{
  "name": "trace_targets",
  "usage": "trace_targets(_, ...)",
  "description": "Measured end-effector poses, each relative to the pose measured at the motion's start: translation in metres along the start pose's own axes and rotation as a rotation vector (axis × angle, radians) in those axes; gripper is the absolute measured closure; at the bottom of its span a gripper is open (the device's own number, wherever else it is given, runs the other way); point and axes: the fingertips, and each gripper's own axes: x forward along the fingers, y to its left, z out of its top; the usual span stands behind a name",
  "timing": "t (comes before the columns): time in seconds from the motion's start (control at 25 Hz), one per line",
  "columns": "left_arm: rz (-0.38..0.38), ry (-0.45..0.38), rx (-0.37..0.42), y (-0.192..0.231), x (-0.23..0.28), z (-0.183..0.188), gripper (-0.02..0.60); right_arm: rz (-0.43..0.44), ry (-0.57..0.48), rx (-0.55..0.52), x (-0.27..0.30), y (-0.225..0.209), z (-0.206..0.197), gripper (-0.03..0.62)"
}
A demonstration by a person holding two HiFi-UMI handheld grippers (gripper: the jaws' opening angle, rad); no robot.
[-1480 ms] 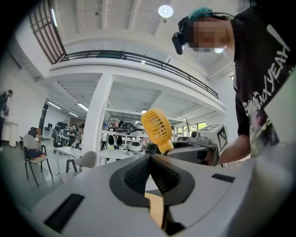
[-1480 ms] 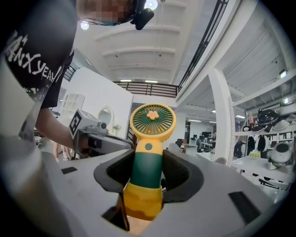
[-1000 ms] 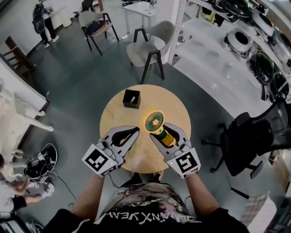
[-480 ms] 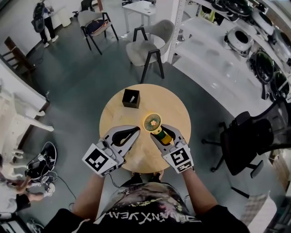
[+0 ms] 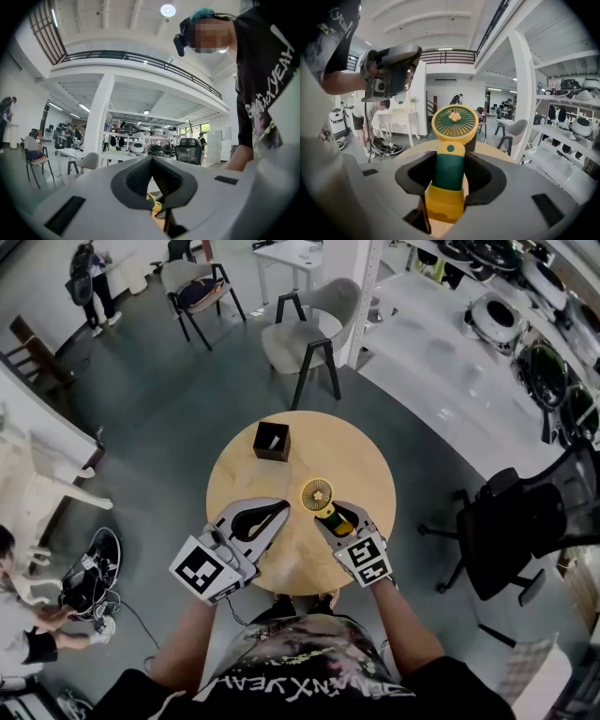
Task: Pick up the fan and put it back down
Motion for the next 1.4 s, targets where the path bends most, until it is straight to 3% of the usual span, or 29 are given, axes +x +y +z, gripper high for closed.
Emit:
trace_targets(0.64,0.004,0.007,0.006,-0.005,-0.004,0.0,0.568,-0.001,0.208,0.029,0.03,-0.014,-0.09,0.408)
trace_targets(1.28,0.015,0.015,0.004,-0.005,-0.01,-0.001,0.568,0.011,0.512,0.07,0.032,-0.013,-0.186,0.408)
trace_targets(1.4,0.016,0.015,0.003,-0.003,-0.01,-0.001,0.569,0.015,0.521,0.084,0.036,-0.013,-0.192,0.407)
